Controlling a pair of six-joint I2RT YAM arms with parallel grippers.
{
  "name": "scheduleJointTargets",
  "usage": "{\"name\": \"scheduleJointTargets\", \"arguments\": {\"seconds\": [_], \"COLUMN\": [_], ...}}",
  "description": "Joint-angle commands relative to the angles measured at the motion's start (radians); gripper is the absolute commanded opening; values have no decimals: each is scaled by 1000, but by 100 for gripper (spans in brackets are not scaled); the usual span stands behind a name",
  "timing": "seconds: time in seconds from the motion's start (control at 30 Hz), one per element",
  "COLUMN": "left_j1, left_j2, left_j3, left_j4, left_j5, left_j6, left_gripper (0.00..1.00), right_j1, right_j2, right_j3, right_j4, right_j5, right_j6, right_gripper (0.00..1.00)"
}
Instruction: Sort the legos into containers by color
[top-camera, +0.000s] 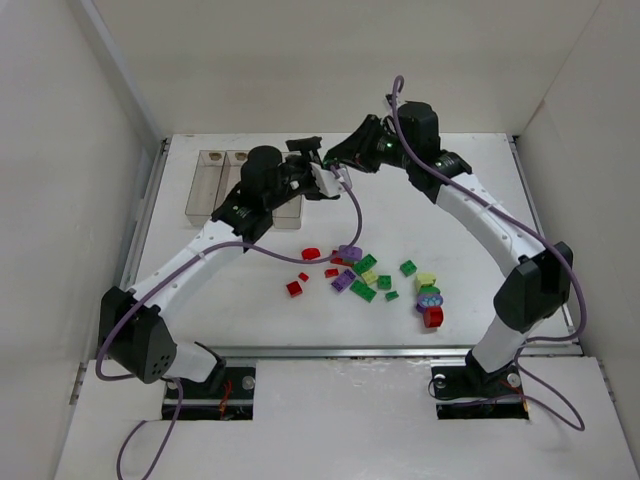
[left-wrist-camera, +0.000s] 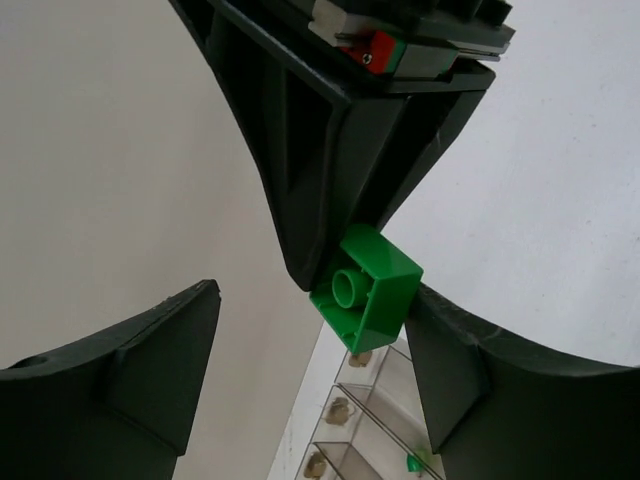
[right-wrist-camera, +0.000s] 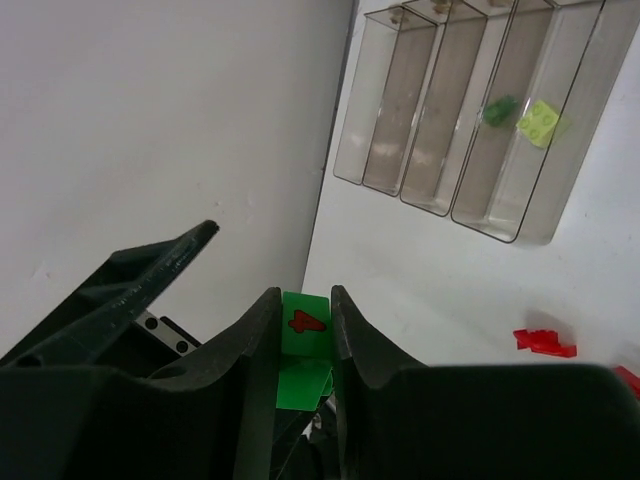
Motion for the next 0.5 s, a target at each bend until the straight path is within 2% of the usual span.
{"name": "scheduleJointTargets", "arguments": {"seconds": [0.0, 0.13, 0.17, 0.4, 0.47], "left_j1": [-7, -7, -7, -7, -7], "left_j2": [-15, -24, -24, -24, -24], "left_j3": [10, 10, 10, 10, 10], "left_j4": [50, 50, 50, 40, 40], "left_j5": [45, 69, 81, 72, 72], "left_j6": [20, 20, 20, 10, 1], "left_gripper": [69, 53, 44, 17, 6], "right_j1": [9, 9, 9, 9, 9], "right_j2": [1, 32, 47, 61, 61], "right_j3": [46, 72, 82, 96, 96], "right_j4": [55, 55, 55, 55, 55], "right_j5": [-6, 3, 3, -17, -27], "right_j6": [12, 32, 32, 41, 41], "right_gripper": [0, 0, 0, 0, 0]}}
